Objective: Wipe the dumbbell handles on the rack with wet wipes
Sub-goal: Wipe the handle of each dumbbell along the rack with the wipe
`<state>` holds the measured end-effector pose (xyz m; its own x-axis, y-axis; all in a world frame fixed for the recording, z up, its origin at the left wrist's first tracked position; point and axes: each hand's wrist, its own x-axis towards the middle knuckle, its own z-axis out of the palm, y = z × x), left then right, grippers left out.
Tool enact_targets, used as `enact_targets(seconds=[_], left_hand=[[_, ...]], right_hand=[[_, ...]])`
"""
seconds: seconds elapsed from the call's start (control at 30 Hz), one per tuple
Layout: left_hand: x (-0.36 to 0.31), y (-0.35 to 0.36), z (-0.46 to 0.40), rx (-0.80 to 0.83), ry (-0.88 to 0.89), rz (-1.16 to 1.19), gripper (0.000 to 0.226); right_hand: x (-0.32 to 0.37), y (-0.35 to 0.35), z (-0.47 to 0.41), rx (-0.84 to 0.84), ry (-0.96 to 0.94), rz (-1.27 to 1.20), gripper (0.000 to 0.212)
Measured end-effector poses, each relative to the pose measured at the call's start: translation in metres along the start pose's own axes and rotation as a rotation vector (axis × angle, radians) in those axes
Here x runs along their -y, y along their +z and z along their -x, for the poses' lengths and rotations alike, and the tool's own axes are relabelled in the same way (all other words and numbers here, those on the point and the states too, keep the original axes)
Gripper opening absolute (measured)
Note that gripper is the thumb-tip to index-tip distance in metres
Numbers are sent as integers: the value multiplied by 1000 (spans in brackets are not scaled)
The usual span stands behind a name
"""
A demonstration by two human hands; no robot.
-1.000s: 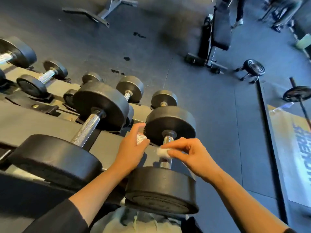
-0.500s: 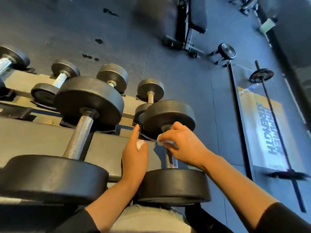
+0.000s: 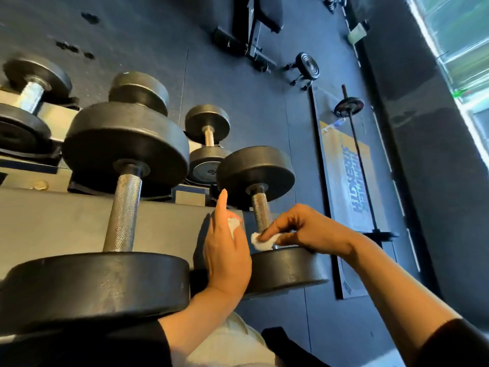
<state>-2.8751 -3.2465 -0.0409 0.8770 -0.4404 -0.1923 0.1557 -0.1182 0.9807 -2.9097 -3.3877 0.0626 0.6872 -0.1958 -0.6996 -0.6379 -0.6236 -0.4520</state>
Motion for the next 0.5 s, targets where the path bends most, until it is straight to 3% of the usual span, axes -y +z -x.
enact_targets(seconds=[0.07, 0.2, 0.33, 0.5], left_hand=[[1, 0, 0, 20, 0, 0, 56], [2, 1, 1, 42, -12, -22, 55], [0, 0, 1, 60, -18, -13, 58], [-6, -1, 0, 45, -40, -53, 55]], right_hand=[[-2, 2, 6, -7, 32, -117, 25], [-11, 9, 8, -203, -3, -210, 23], [-15, 9, 7, -181, -14, -182, 21], [-10, 14, -5, -486, -163, -286, 22]])
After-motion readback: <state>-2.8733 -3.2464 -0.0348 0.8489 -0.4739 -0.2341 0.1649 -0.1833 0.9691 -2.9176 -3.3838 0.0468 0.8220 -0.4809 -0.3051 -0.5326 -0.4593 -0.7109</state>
